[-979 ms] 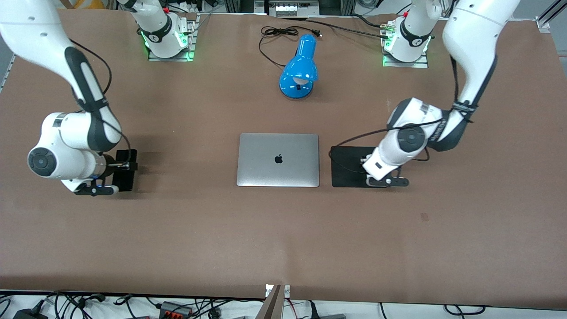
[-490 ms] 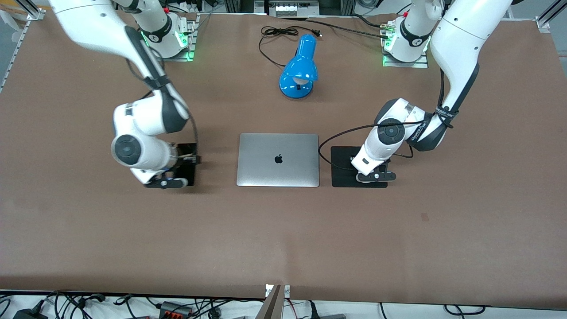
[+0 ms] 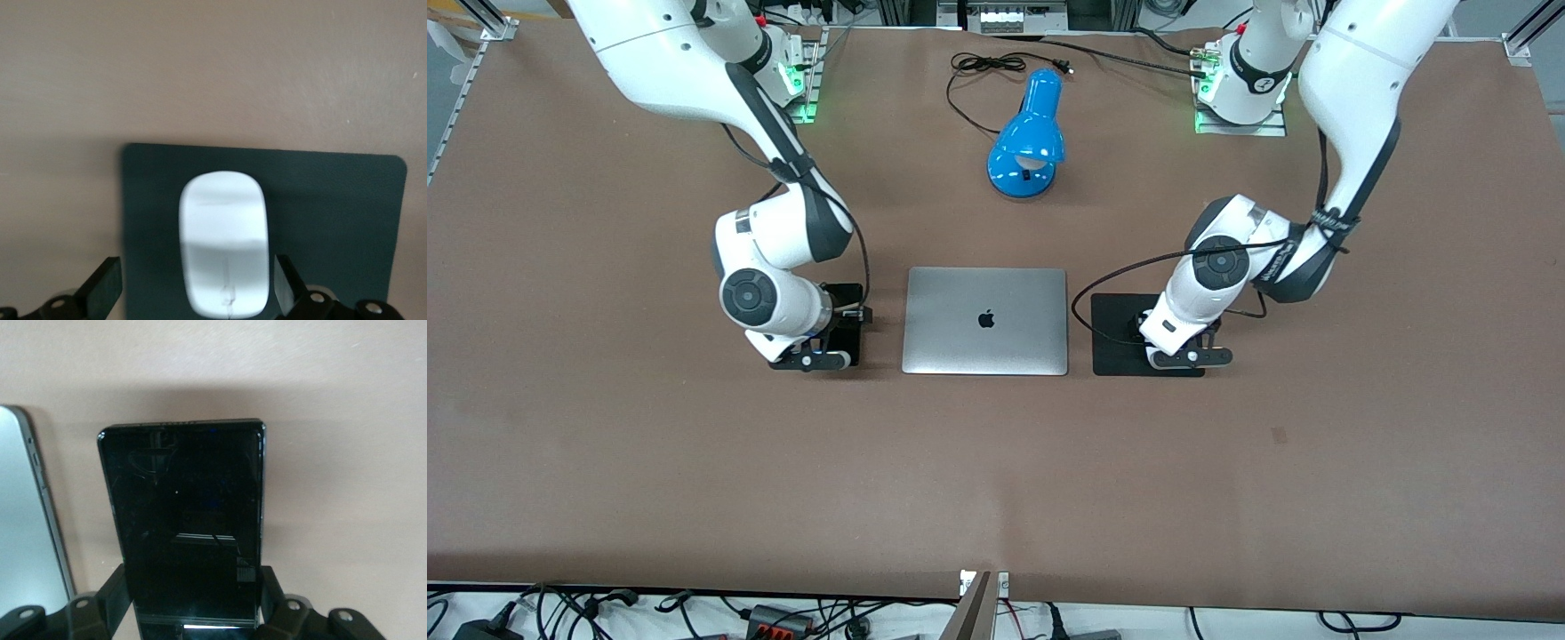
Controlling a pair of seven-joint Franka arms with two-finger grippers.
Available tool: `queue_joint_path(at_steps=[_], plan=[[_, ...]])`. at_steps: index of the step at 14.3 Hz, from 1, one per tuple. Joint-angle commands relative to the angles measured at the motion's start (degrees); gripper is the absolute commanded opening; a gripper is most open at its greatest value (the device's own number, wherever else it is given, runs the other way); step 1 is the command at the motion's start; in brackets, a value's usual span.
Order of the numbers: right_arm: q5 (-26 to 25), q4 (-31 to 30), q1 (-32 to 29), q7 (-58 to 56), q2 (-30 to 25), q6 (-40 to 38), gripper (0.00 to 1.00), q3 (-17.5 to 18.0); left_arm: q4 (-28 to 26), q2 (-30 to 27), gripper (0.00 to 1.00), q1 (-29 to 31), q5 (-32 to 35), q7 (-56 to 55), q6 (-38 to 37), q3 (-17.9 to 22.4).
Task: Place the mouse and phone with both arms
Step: 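Lower the phone beside the laptop while the left gripper releases the mouse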
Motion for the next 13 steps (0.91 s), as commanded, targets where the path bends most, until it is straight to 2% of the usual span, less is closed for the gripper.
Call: queue_joint_path(at_steps=[1,5,7,9,10,11,12,13], plan=[[0.5,0.9,1.2,0.6,0.4,0.8,0.28,-0.3,9.3,-4.4,1.0,1.1,1.2,2.7,-16.7,-3.8],[0.6,0.7,3.6,2.5,2.7,3.0,0.29,-0.3,27.2,-4.0,1.0,2.0,-2.7,14.6,-29.6,-3.9],[0.0,0.7,4.6,2.8,3.3,3.0,0.29,-0.4,32.1,-4.0,1.0,5.7,-4.2,20.9,-37.4,-4.2],[-0.4,0.7,4.6,2.8,4.0,3.1,0.3,-0.6,38.1,-3.7,1.0,8.1,-10.6,22.3,-46.4,-3.7],[-0.7,0.7,4.6,2.8,4.2,3.3,0.31,-0.6,39.7,-3.6,1.0,8.3,-12.1,22.6,-48.5,-3.4],[-1.2,0.7,4.7,2.8,4.4,3.4,0.36,-0.7,39.6,-4.0,1.0,9.2,-12.9,22.7,-48.9,-2.9],[-1.0,0.7,4.7,2.9,4.5,3.4,0.65,-0.7,39.5,-6.0,1.0,9.0,-15.0,22.8,-49.0,-0.5],[-1.0,0.9,4.6,3.4,4.4,3.2,1.0,-0.6,38.1,-9.0,1.0,7.5,-18.5,22.8,-49.1,4.4]])
